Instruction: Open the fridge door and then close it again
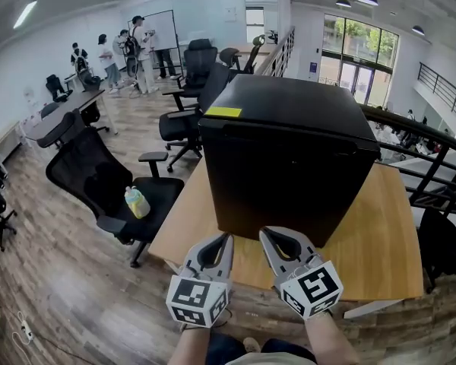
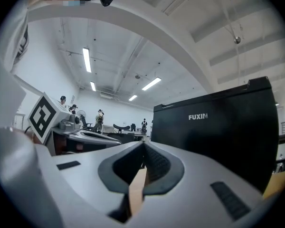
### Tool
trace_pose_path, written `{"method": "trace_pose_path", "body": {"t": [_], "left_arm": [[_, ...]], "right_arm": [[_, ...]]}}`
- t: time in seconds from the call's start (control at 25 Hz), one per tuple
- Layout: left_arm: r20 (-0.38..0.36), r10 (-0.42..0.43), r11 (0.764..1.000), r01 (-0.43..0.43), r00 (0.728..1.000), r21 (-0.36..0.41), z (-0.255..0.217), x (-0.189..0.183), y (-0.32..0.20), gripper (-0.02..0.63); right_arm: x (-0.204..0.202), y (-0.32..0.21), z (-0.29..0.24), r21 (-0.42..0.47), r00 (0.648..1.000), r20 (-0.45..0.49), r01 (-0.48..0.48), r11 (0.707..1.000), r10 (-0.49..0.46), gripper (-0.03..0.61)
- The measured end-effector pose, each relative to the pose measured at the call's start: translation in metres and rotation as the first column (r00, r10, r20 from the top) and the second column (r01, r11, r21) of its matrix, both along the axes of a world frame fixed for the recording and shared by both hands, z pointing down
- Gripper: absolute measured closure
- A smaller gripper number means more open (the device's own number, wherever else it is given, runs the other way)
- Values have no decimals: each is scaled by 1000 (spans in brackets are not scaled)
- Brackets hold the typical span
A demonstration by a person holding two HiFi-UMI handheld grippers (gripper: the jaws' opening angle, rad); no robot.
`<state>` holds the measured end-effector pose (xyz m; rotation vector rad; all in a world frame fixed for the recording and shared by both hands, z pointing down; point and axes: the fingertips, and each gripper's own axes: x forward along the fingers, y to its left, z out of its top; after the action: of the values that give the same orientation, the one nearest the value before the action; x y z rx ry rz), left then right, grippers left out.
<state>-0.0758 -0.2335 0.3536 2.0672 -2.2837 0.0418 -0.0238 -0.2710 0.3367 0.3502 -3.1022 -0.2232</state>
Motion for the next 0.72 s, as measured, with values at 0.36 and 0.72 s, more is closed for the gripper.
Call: {"method": "trace_pose_path", "body": {"t": [0.36, 0.72], "left_arm": [[-1, 170, 986, -170, 986, -2, 0, -54, -43, 609], [52, 250, 968, -252, 967, 23, -13, -106, -81, 609]], "right_arm": [[-45, -30, -2, 38, 983, -5, -181, 983, 181, 581], [-93, -47, -18, 226, 935, -49, -332, 916, 351, 581]]}}
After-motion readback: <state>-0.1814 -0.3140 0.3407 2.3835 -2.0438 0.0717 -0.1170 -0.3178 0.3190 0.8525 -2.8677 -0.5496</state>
